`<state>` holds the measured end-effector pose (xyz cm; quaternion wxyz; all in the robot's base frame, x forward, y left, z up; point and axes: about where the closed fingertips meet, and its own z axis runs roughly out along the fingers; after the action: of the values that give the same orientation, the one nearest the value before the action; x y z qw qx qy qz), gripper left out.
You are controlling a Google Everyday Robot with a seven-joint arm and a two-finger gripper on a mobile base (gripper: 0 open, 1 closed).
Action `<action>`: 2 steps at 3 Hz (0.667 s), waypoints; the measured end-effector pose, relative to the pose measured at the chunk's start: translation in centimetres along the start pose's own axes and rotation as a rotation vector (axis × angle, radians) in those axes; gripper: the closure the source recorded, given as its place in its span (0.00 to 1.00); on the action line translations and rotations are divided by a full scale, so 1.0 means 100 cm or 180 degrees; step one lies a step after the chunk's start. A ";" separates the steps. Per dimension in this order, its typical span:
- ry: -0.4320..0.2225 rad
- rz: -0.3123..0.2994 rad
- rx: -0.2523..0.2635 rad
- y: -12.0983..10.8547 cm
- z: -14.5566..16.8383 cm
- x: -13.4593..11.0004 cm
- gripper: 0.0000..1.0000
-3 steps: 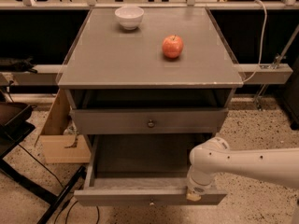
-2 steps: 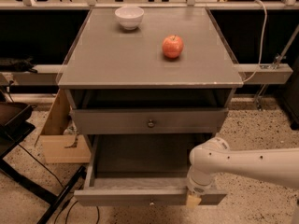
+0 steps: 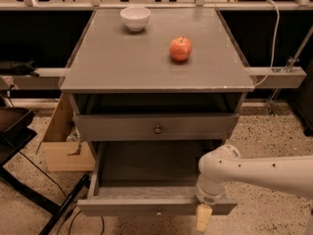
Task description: Open middle drawer
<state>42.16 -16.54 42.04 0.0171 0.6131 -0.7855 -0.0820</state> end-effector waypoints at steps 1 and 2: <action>0.0018 -0.0058 0.0094 0.004 -0.021 -0.004 0.00; -0.0061 -0.0241 0.0148 0.043 -0.065 -0.005 0.00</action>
Offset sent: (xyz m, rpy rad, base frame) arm -0.0663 -0.0030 0.2323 0.0501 -0.2636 0.2080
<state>39.01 -15.73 49.09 -0.0078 0.6418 -0.7636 -0.0702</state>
